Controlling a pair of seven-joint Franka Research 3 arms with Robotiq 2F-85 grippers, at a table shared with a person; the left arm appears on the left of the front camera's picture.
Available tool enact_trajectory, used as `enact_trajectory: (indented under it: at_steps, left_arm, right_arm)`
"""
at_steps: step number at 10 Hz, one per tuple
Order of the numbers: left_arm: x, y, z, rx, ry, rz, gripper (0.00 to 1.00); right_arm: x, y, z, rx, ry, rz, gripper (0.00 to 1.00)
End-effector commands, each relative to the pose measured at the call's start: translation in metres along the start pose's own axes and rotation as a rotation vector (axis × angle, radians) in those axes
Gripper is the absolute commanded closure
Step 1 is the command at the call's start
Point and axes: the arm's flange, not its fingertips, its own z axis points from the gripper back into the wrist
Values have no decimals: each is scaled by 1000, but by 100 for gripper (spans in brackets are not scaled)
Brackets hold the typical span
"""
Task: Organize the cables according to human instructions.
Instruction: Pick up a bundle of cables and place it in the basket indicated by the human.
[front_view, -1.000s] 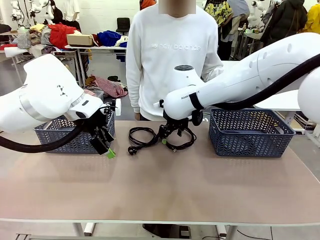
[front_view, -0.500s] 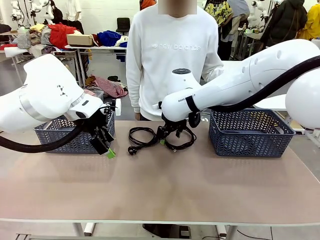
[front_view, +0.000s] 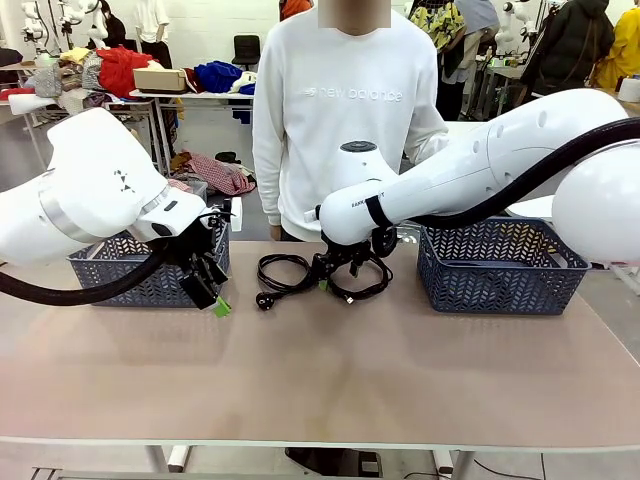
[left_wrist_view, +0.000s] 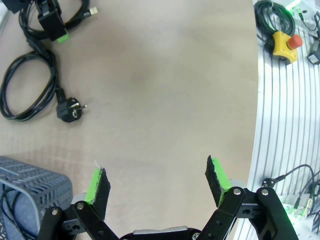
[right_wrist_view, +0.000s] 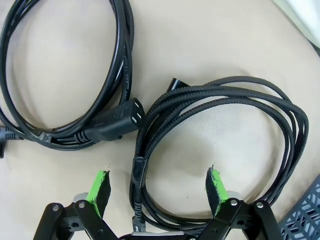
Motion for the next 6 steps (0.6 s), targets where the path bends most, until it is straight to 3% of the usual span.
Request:
enact_trajectory:
  at_steps: [1,6]
  left_arm:
    - [-2,0,2,-6,1,6,0]
    - [-2,0,2,-6,1,6,0]
  right_arm:
    - [8,1,2,-33,13,-36,9]
    - [8,3,2,-25,4,-45,60]
